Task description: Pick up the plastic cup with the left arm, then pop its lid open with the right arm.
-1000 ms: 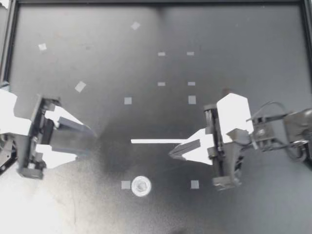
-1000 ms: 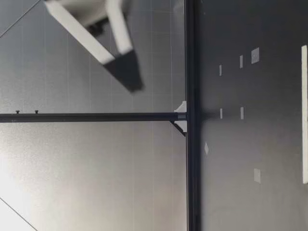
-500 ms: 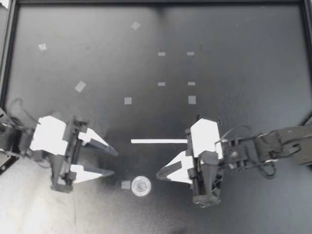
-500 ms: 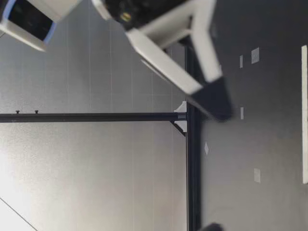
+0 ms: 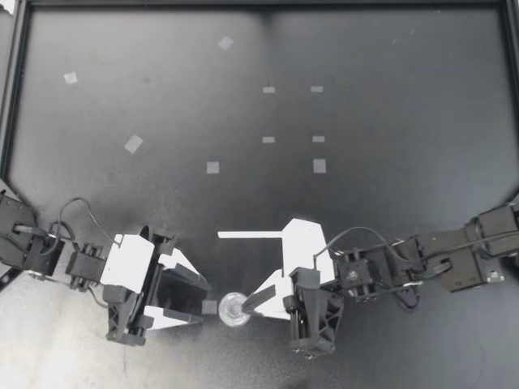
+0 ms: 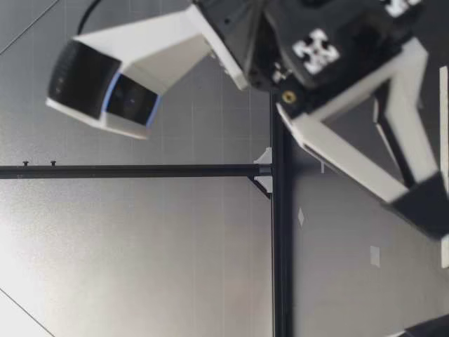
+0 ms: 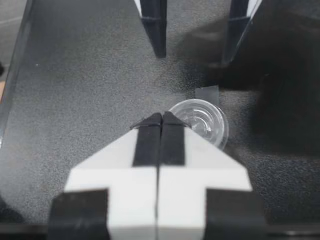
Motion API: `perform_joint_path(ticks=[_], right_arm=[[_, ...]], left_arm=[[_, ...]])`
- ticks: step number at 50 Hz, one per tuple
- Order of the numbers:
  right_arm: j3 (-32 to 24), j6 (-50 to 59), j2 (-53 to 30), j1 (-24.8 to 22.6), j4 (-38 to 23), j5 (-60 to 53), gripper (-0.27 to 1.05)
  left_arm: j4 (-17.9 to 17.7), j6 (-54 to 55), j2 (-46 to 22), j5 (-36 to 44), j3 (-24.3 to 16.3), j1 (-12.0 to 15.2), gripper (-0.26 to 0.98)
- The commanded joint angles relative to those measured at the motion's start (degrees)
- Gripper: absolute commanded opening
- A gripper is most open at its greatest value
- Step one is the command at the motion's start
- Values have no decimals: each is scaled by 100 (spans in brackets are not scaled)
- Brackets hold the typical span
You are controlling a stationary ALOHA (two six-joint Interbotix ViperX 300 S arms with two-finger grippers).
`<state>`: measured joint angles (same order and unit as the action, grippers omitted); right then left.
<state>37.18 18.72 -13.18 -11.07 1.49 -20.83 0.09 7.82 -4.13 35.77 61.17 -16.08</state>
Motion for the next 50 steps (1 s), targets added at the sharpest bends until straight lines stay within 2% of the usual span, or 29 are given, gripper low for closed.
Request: perform_joint_path(ticks=[1, 18, 50], right_arm=[[-158, 44, 9, -53, -9, -44, -7], [-185, 264, -176, -53, -9, -9, -7], [-264, 255, -483, -53, 0, 79, -7]], left_arm=[[0, 18, -35, 114, -149, -53, 56], [0, 26, -686, 132, -510, -53, 59], [-53, -18, -1134, 141, -817, -62, 59]])
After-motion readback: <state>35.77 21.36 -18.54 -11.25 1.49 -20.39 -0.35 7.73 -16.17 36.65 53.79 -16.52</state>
